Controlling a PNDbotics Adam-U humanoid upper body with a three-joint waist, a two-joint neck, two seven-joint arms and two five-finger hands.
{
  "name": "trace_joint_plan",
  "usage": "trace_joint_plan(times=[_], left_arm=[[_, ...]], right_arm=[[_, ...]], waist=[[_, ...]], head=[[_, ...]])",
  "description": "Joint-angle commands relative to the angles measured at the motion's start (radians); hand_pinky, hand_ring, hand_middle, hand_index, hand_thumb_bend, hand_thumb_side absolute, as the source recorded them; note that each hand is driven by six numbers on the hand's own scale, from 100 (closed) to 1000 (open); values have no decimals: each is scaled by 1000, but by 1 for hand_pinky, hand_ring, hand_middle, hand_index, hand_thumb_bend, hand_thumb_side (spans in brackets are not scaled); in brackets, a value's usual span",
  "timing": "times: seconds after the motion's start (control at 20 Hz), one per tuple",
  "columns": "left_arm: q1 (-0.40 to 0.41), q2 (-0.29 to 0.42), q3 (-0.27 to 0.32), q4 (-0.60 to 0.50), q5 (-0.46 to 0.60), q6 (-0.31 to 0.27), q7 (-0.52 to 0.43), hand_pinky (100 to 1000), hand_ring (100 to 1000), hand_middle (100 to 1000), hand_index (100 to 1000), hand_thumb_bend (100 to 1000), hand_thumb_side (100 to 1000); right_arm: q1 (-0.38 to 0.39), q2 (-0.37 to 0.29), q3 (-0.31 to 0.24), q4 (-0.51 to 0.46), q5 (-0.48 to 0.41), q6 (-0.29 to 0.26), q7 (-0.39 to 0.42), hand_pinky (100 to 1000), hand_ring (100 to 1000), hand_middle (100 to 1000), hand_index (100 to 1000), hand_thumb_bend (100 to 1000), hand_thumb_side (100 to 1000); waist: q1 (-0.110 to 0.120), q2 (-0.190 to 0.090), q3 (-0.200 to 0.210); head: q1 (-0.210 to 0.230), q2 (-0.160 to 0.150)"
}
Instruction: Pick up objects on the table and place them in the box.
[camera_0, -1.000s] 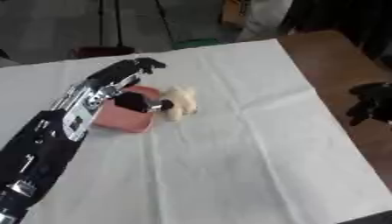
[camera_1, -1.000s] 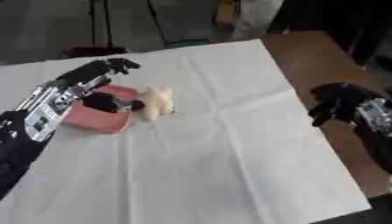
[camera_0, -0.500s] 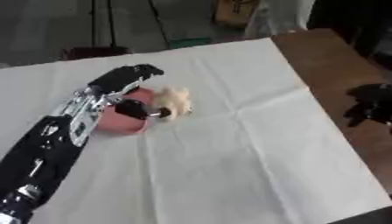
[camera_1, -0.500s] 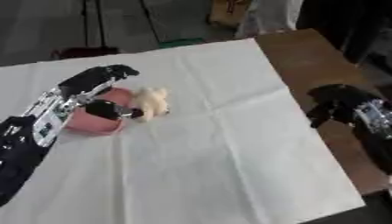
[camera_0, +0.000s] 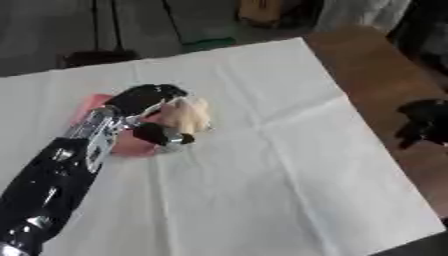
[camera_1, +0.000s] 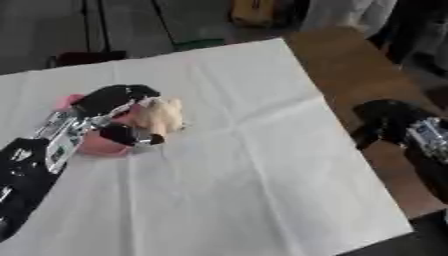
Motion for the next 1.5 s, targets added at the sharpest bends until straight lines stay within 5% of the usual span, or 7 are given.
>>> trace_joint_plan(times=[0.05,0.25,0.35,0.65,1.05,1.35,1.5], left_arm=[[-18,4,14,-3,-11,-5,10,883,811,866,958,593,793],[-15,0,20,7,-10,11,45,861,793,844,807,354,650],[-14,-1,22,13,-8,22,61,854,787,838,745,116,467],[-10,-4,26,28,3,59,78,830,770,824,614,100,274],[16,13,68,-67,124,33,93,774,753,824,596,100,357],[125,163,84,-437,433,137,13,772,757,826,612,100,354],[194,221,106,-534,455,201,-21,795,766,829,627,100,314]], right_arm=[[-7,-16,-4,-18,6,-2,3,525,610,739,704,100,936],[-8,-14,-5,-17,9,-2,3,525,610,739,704,100,938],[-8,-14,-5,-17,10,-3,3,525,610,739,704,100,938],[-8,-14,-5,-17,10,-3,3,525,610,740,705,100,938],[-3,-14,-10,-17,9,-4,-2,526,611,740,705,100,937],[5,-19,-16,-14,11,-2,-8,526,611,739,706,100,934],[6,-20,-17,-13,9,-1,-8,526,611,739,707,100,933]], waist=[[-4,-11,-4],[-3,-8,-6],[-3,-7,-6],[-4,-6,-4],[-8,-11,7],[-4,-22,37],[-6,-28,50]], head=[[1,-13],[2,-17],[1,-17],[-1,-17],[-8,-14],[-30,-3],[-39,2]])
